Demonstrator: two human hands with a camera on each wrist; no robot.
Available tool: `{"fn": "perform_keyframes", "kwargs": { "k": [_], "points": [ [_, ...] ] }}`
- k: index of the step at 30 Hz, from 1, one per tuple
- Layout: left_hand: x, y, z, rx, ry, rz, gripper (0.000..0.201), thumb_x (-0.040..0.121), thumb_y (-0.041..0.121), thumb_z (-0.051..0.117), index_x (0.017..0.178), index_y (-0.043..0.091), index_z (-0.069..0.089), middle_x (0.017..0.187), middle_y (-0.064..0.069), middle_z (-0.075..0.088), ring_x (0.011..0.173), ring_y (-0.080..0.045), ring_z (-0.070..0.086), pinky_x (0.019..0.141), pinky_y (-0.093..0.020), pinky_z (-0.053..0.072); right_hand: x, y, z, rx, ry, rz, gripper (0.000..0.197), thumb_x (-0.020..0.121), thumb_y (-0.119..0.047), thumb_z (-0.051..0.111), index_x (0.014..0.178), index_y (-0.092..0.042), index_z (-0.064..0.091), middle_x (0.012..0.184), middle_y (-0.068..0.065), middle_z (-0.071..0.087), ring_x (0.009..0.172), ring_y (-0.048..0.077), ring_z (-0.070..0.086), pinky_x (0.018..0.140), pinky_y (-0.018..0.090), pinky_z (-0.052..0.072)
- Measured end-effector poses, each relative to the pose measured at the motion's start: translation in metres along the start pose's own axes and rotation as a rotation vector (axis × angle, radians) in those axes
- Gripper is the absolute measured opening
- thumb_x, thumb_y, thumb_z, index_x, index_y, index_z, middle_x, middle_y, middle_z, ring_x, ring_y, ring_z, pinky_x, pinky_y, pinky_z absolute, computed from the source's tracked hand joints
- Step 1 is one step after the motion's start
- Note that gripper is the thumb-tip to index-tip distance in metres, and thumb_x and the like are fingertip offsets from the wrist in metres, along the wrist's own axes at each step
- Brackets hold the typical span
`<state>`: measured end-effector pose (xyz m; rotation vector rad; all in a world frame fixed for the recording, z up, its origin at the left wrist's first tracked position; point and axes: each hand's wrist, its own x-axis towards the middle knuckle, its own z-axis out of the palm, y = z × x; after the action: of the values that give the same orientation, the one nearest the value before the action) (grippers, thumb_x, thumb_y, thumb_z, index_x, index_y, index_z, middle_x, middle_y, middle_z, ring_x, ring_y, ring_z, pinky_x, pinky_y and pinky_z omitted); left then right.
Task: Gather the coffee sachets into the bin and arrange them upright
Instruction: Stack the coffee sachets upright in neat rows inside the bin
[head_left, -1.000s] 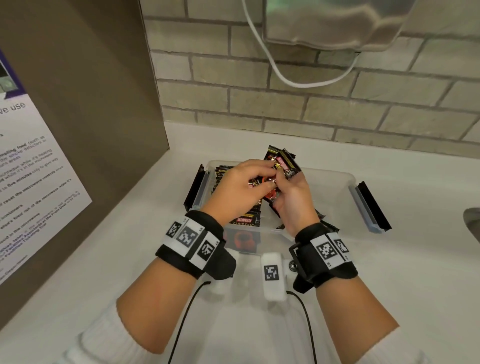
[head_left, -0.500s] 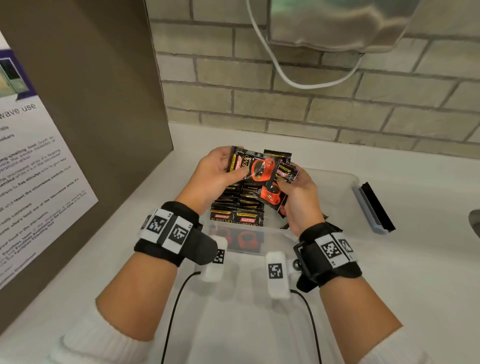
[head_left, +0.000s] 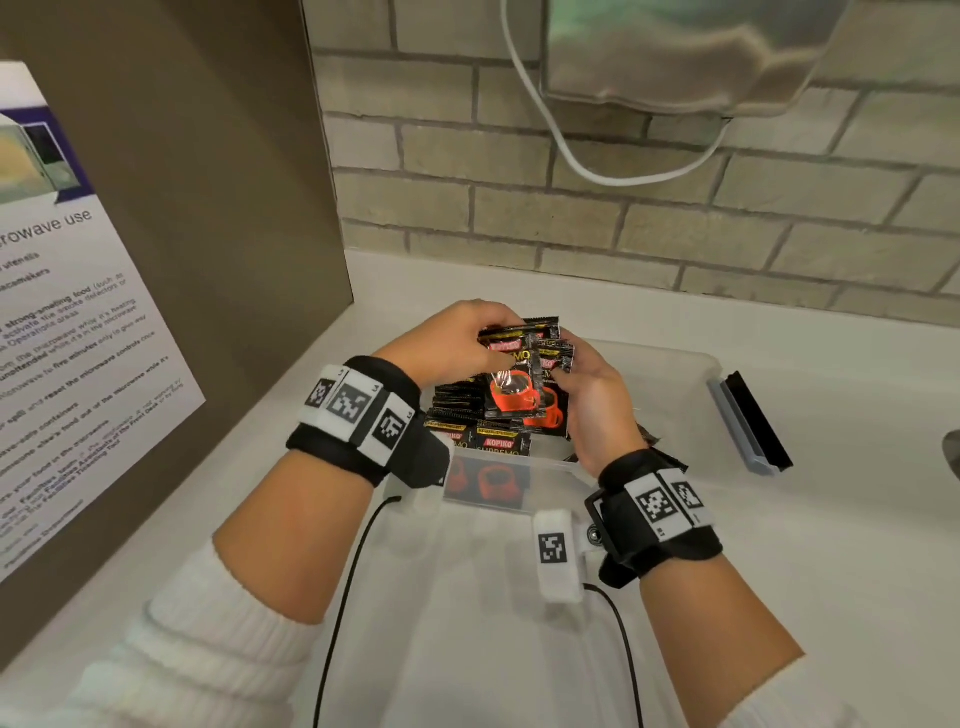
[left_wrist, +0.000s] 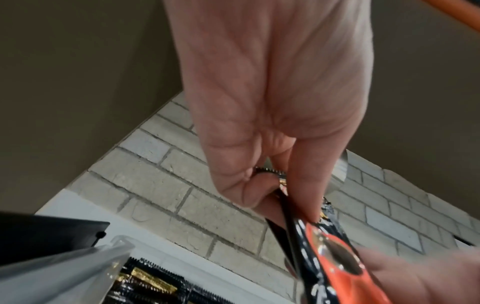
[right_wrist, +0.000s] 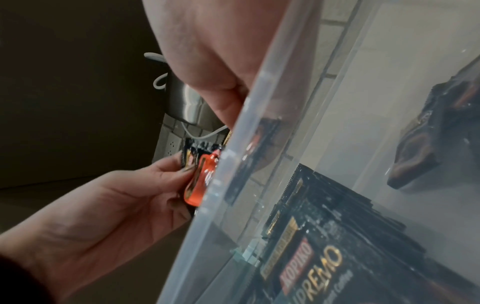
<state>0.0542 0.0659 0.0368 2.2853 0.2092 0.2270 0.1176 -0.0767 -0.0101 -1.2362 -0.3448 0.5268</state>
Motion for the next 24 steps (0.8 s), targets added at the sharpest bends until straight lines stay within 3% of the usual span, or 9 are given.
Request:
{"fn": "perform_keyframes", "kwargs": {
  "k": [3,6,10,12,15,18,22,24],
  "points": [
    [-0.001,0.000,0.011,0.093,0.081,0.072,0.043,0.080,0.013,0.070,0.119,0.018,0.055,0.113,-0.004,0.044,0.073,-0.002,0.047,0.077,-0.019,0.041,-0.001,0.000,0.004,-0.061,-0.087,-0.006,0.036,0.098,-0.014,0.041,0.133,-0.010,0.047,0.120,0.015,0.062,0.100,0.025,0.063,0.093,0.045,0.048],
    [-0.005,-0.004,0.016,0.084,0.099,0.064,0.052,0.081,0.017,0.069,0.127,0.018,0.045,0.117,-0.002,0.037,0.076,-0.002,0.046,0.075,-0.013,0.040,-0.004,0.003,0.002,-0.203,-0.161,-0.034,0.036,0.094,-0.003,0.047,0.127,-0.016,0.047,0.111,0.006,0.064,0.096,0.021,0.065,0.089,0.040,0.052],
    [-0.014,-0.010,0.013,-0.157,0.066,-0.042,0.049,0.094,0.023,0.050,0.140,0.026,0.032,0.138,-0.001,0.030,0.108,-0.011,0.048,0.096,-0.030,0.045,-0.006,0.004,0.001,-0.303,-0.079,-0.062,0.044,0.094,0.002,0.045,0.134,-0.015,0.039,0.120,0.008,0.061,0.104,0.023,0.063,0.091,0.043,0.052],
    [-0.019,-0.009,0.012,-0.203,0.002,-0.070,0.053,0.095,0.026,0.048,0.143,0.027,0.025,0.143,-0.001,0.032,0.115,-0.014,0.048,0.096,-0.033,0.048,-0.005,0.006,0.003,-0.289,-0.034,-0.066,0.042,0.095,0.001,0.043,0.134,-0.011,0.037,0.121,0.012,0.060,0.103,0.024,0.062,0.091,0.042,0.052],
    [-0.025,-0.007,0.017,-0.191,-0.108,-0.098,0.065,0.092,0.021,0.053,0.145,0.026,0.017,0.134,-0.006,0.038,0.108,-0.025,0.058,0.084,-0.033,0.055,-0.004,0.008,0.005,-0.220,-0.066,0.015,0.041,0.094,0.004,0.044,0.133,-0.004,0.037,0.125,0.016,0.057,0.111,0.030,0.058,0.098,0.050,0.046],
    [-0.029,-0.011,0.021,-0.165,-0.142,-0.136,0.067,0.090,0.014,0.057,0.143,0.022,0.017,0.126,-0.011,0.046,0.098,-0.030,0.064,0.079,-0.037,0.057,-0.004,0.008,0.003,-0.218,-0.154,0.151,0.041,0.093,0.006,0.043,0.133,0.000,0.037,0.129,0.021,0.054,0.117,0.036,0.055,0.101,0.054,0.042],
    [-0.033,-0.016,0.027,-0.206,-0.140,-0.155,0.068,0.088,0.014,0.061,0.141,0.018,0.019,0.116,-0.009,0.050,0.085,-0.018,0.065,0.069,-0.030,0.059,-0.002,0.013,0.004,-0.394,-0.122,0.146,0.038,0.093,0.001,0.044,0.131,-0.004,0.041,0.124,0.018,0.058,0.114,0.032,0.057,0.101,0.052,0.043],
    [-0.032,-0.016,0.029,-0.295,-0.101,-0.189,0.074,0.088,0.020,0.061,0.143,0.020,0.013,0.115,-0.009,0.053,0.089,-0.019,0.066,0.071,-0.032,0.059,0.000,0.011,0.005,-0.348,-0.037,0.083,0.031,0.094,-0.001,0.043,0.126,-0.004,0.044,0.118,0.015,0.061,0.110,0.031,0.060,0.097,0.052,0.046]
  ]
}}
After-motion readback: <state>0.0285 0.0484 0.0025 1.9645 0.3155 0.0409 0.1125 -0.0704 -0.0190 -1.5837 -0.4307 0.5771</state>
